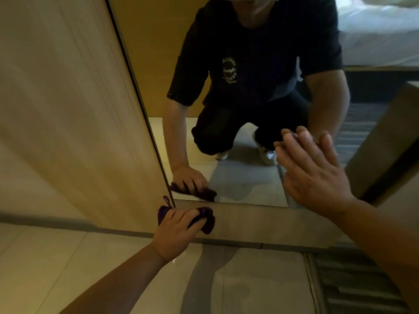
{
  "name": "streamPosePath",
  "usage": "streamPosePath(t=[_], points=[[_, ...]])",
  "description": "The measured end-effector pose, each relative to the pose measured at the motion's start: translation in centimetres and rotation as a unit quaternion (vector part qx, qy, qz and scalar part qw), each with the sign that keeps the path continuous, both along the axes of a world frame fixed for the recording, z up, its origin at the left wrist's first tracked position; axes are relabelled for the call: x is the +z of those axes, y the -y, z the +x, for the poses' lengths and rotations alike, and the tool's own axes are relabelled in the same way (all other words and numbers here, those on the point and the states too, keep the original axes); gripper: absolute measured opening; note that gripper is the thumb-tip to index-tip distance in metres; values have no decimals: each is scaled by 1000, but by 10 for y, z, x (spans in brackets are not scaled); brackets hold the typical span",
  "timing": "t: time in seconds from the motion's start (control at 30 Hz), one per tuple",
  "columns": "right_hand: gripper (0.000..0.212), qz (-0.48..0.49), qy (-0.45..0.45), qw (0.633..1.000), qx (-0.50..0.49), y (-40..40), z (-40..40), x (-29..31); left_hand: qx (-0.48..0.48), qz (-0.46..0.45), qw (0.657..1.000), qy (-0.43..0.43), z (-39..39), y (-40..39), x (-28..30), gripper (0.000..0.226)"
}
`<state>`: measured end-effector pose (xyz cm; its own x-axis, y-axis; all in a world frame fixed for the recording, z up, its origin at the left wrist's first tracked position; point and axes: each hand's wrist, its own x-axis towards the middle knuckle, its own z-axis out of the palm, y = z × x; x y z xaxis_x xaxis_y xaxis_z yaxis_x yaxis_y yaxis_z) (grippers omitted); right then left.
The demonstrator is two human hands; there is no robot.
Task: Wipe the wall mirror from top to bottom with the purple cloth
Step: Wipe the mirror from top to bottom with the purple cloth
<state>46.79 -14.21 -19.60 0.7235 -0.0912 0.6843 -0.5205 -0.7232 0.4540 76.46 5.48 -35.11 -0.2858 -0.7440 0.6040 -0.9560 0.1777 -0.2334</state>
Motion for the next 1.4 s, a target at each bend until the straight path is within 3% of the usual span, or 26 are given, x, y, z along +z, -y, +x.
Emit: streamPosePath(t=[0.13,0.27,0.33,0.53,0.77,0.93,1.07,1.13,1.2,1.4], points=[[53,70,-2,997,44,-9,-18,15,-72,-113,991,-17,-52,21,94,30],[58,50,78,994,50,-3,-48,35,-114,-284,951,-35,-96,77,202,34],[64,36,92,994,43,6,-64,43,-112,-306,945,-12,-107,102,227,27],[62,65,104,992,-18,27,-79,39,-80,-268,957,81,-95,119,187,31],[64,5,161,987,0,52,-66,23,-100,-190,968,129,-76,108,64,32],[71,-47,160,986,-5,61,-62,22,-94,-135,983,81,-78,97,8,27],[64,-13,151,988,-14,52,-69,28,-86,6,992,96,-75,76,-7,35],[59,4,134,991,-13,46,-75,31,-57,40,996,53,-73,64,-4,41],[55,28,106,994,-12,42,-82,35,-45,20,999,-4,-88,63,22,38],[62,66,118,991,1,33,-95,35,-131,-242,959,-68,-166,119,193,27]])
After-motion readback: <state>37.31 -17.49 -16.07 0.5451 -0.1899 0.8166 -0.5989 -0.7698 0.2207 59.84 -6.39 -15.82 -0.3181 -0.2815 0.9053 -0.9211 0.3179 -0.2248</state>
